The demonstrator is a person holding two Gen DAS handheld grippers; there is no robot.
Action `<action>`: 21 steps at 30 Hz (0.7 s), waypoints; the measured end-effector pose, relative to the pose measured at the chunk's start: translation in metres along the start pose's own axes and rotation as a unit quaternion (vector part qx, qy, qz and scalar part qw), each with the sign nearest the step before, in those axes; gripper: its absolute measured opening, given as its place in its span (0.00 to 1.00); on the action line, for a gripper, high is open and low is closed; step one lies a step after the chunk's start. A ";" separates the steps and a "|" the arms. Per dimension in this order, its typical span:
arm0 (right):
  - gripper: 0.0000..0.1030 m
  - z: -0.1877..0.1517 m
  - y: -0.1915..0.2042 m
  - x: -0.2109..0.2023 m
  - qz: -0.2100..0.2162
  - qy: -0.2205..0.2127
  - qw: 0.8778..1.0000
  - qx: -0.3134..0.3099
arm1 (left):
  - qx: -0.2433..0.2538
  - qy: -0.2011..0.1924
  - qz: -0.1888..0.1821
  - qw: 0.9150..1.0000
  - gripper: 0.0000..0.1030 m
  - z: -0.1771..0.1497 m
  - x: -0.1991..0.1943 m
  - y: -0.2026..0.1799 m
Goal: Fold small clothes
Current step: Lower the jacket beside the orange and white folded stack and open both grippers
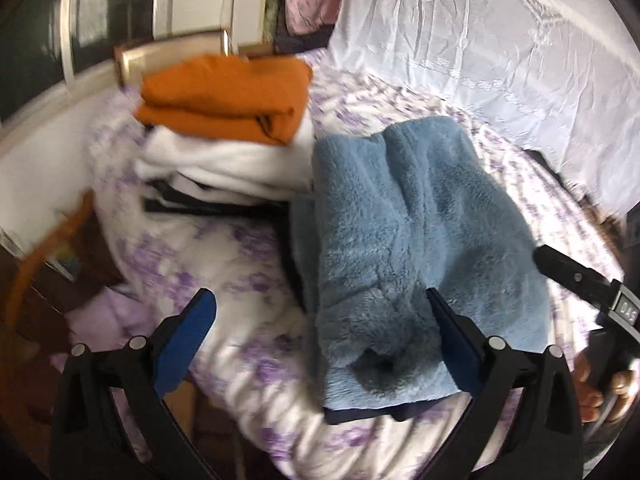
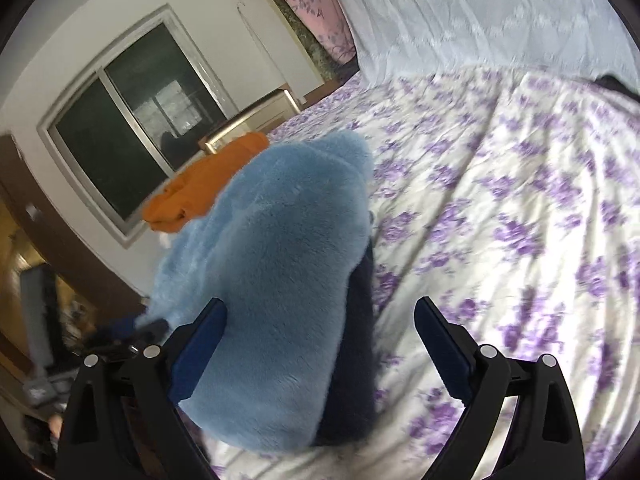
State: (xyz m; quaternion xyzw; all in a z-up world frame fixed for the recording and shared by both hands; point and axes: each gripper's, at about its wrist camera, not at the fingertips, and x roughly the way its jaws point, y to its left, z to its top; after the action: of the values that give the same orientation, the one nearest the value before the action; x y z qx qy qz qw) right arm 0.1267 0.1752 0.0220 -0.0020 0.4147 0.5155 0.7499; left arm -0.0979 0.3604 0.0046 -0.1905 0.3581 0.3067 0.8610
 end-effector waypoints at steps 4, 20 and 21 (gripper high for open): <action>0.97 -0.007 -0.006 0.010 -0.006 0.004 1.000 -0.001 | 0.037 -0.010 0.037 0.999 0.96 -0.008 0.005 -0.019; 0.97 -0.008 0.051 -0.052 -0.098 -0.073 0.989 -0.078 | 0.069 -0.090 0.084 0.990 0.96 -0.008 -0.031 -0.021; 0.97 -0.008 0.054 -0.058 -0.091 -0.076 0.990 -0.079 | 0.071 -0.095 0.086 0.989 0.96 -0.008 -0.034 -0.021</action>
State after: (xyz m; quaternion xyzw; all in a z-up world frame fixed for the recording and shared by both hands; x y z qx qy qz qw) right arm 0.0727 0.1521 0.0759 -0.0596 0.3131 0.4748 0.8204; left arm -0.1067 0.3273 0.0261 -0.0671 0.3107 0.3702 0.8728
